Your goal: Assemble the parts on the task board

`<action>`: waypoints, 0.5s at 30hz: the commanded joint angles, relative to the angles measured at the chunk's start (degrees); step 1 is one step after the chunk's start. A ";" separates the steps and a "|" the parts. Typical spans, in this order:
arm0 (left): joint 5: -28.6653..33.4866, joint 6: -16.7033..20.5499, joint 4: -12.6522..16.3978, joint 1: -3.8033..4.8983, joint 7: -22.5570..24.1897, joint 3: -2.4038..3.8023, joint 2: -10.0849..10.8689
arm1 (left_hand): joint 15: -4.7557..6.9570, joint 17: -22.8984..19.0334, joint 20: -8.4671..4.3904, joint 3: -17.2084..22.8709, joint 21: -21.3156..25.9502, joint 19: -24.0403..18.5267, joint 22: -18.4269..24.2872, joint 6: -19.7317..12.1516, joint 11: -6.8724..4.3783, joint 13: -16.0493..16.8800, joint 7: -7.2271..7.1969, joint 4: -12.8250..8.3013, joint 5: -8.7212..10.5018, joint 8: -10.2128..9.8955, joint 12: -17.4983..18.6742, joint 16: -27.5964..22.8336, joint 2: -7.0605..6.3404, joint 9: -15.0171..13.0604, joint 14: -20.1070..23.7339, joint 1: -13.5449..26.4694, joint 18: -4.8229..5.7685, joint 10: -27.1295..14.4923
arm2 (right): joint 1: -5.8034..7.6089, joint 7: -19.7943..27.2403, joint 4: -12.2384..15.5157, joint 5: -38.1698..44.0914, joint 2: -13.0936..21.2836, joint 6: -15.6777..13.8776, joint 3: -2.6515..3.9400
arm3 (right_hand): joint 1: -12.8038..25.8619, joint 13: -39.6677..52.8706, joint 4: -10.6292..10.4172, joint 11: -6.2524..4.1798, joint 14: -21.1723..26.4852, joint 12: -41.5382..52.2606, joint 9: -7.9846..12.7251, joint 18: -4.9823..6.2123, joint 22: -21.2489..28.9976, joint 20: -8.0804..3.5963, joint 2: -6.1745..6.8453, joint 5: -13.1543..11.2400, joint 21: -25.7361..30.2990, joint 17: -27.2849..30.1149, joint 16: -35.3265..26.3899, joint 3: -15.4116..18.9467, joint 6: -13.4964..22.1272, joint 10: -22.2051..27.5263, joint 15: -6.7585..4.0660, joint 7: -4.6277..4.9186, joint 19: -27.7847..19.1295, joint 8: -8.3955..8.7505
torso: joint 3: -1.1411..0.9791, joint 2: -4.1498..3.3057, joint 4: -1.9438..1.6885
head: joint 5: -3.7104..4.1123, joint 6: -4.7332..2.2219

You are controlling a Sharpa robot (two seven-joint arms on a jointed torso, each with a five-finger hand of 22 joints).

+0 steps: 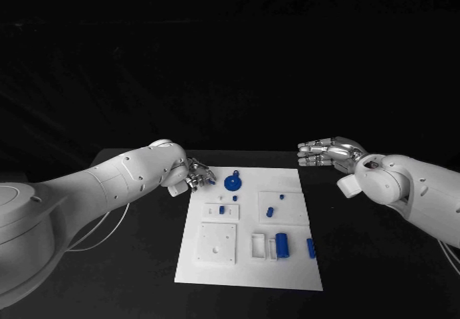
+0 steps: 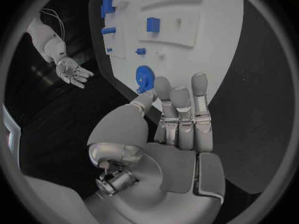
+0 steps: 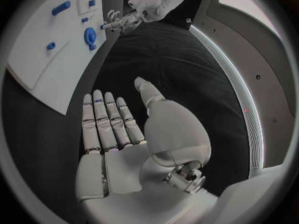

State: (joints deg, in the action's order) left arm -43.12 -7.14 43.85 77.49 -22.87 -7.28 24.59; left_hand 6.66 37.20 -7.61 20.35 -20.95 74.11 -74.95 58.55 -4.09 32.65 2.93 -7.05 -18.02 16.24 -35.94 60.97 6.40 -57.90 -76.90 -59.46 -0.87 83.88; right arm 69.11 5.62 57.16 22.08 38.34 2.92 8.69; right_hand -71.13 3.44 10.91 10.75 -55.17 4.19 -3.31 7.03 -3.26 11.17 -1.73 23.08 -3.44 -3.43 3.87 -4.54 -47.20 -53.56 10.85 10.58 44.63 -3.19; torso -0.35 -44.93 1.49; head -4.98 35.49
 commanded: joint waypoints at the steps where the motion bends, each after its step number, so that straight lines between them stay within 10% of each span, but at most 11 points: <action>1: -0.03 2.44 2.09 0.10 -0.81 0.00 1.23 | 0.04 0.09 -0.11 4.00 -0.26 0.27 -0.99 4.02 -0.31 0.07 -3.58 -4.34 -0.32 -0.38 0.28 -0.08 -0.13 -0.08 -0.62 0.37 -0.22 1.33 | 0.01 0.51 0.13 0.07 0.14 0.70 0.03 | 0.12 -0.08 -0.41 0.02 -0.26 -0.11 -0.07 -0.20 -0.06 -0.03 -0.05 0.34 -0.02 -0.06 -0.11 -0.04 -0.01 -0.28 -0.15 0.08 0.15 -0.08 | 0.04 -0.02 -0.05 | -0.14 0.11; 15: -3.41 6.46 17.10 0.14 -2.50 -0.33 11.11 | 0.08 0.23 -0.08 4.25 -0.54 0.73 -0.96 5.77 -0.57 -0.12 -3.91 -4.78 -1.50 -1.27 0.64 -0.60 -0.90 0.03 -1.73 0.74 -0.34 2.34 | -0.04 0.52 -0.11 0.07 1.18 0.43 0.03 | 0.12 -0.08 -0.41 0.02 -0.26 -0.11 -0.07 -0.20 -0.06 -0.03 -0.05 0.34 -0.02 -0.06 -0.11 -0.04 -0.01 -0.28 -0.15 0.08 0.15 -0.08 | 0.17 0.38 -1.17 | -0.14 1.13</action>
State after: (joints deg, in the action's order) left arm -44.77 -3.33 59.84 77.55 -24.66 -7.63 35.44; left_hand 6.84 37.40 -7.59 21.05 -21.16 74.54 -74.93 59.39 -4.31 32.59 3.53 -8.07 -19.36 15.11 -35.49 60.56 5.79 -57.95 -78.32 -58.85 -0.87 84.04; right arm 69.08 5.62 57.07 22.08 39.48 2.89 8.68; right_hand -71.13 3.44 10.91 10.75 -55.17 4.19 -3.31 7.03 -3.26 11.17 -1.73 23.08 -3.44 -3.43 3.87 -4.54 -47.20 -53.56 10.86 10.58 44.64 -3.19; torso -0.24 -44.71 0.74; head -5.11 36.36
